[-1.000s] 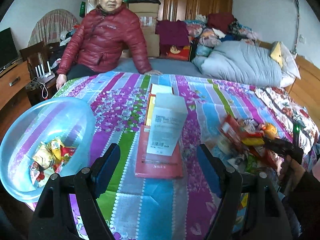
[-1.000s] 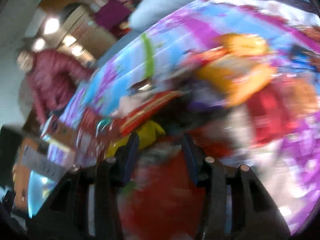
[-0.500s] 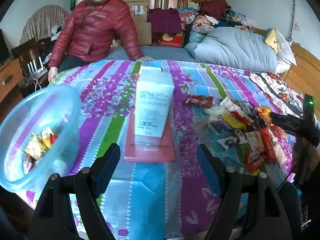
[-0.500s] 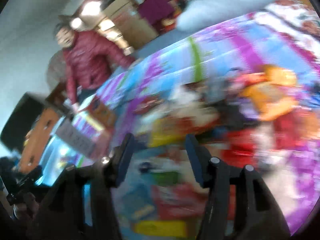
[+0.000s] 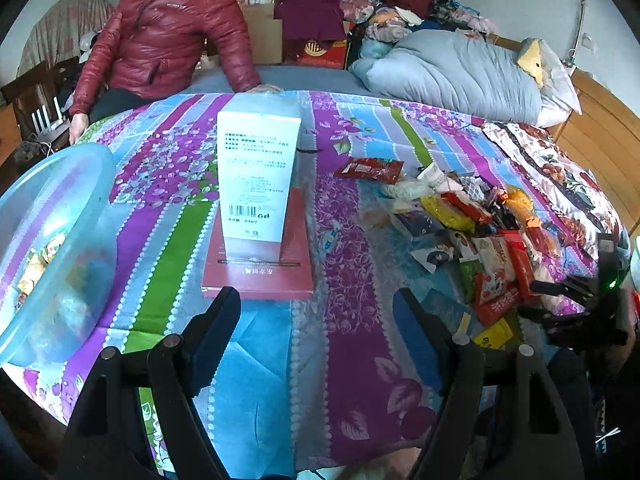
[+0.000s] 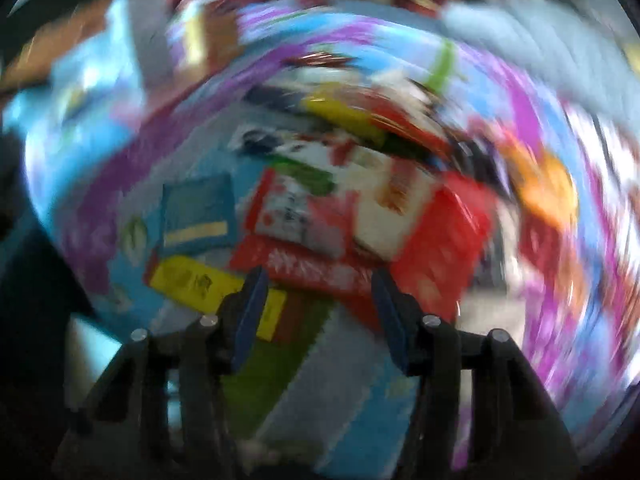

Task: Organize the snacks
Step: 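Move both open tools back to the snack pile, then grasp the red gold-print packet with the right tool while the left tool grasps a white cherry-print packet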

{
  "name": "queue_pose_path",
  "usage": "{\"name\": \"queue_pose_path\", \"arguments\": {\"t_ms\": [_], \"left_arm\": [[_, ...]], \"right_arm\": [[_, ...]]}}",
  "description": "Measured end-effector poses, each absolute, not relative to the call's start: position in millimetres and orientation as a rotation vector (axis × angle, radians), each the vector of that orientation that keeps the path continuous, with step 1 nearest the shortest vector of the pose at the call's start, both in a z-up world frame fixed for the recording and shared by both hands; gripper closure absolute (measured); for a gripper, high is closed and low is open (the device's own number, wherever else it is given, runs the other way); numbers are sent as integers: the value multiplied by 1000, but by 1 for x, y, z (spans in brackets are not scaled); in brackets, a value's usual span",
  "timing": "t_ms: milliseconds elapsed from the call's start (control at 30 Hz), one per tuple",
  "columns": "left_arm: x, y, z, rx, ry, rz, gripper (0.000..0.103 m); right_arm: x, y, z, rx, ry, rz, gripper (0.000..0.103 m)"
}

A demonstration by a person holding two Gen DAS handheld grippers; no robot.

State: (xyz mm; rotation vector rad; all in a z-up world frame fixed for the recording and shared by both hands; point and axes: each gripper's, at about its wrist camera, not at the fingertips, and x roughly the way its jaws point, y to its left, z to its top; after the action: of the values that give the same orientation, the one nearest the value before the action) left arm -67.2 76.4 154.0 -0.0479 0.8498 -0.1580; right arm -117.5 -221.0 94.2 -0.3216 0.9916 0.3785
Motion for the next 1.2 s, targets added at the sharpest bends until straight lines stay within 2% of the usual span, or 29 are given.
{"name": "queue_pose_path", "arguments": {"t_ms": [100, 267, 300, 333, 367, 433, 533, 600, 800, 833, 900, 1033, 1200], "left_arm": [[-68, 78, 151, -52, 860, -152, 23], [-67, 69, 147, -50, 886, -174, 23], [-67, 65, 147, -46, 889, -184, 23], [-67, 61, 146, -39, 891, -196, 23], [-68, 57, 146, -31, 892, -208, 23], [-68, 47, 144, -20, 896, -233, 23], [-64, 36, 138, -30, 921, -267, 23], [-62, 32, 133, -43, 939, -275, 23], [-62, 23, 128, -54, 966, -269, 23], [-62, 22, 128, -51, 967, -267, 23], [-63, 17, 128, -39, 972, -266, 23], [-64, 10, 130, -11, 970, -268, 23], [-65, -1, 125, -10, 986, -271, 23]], "right_arm": [[-102, -196, 88, -492, 949, 425, 48], [-73, -186, 67, -554, 1005, 487, 45], [-69, -188, 68, -514, 1007, 481, 47], [-67, -193, 73, -456, 1000, 471, 60], [-67, -196, 79, -408, 992, 465, 68], [-73, -208, 92, -290, 961, 461, 72], [-82, -221, 104, -131, 939, 447, 72], [-83, -227, 99, -60, 956, 449, 68], [-88, -212, 87, -108, 1024, 555, 67], [-90, -207, 89, -151, 1005, 549, 62], [-95, -207, 96, -159, 964, 538, 59], [-102, -267, 126, 83, 823, 395, 59], [-107, -356, 104, 391, 867, 112, 57]]}}
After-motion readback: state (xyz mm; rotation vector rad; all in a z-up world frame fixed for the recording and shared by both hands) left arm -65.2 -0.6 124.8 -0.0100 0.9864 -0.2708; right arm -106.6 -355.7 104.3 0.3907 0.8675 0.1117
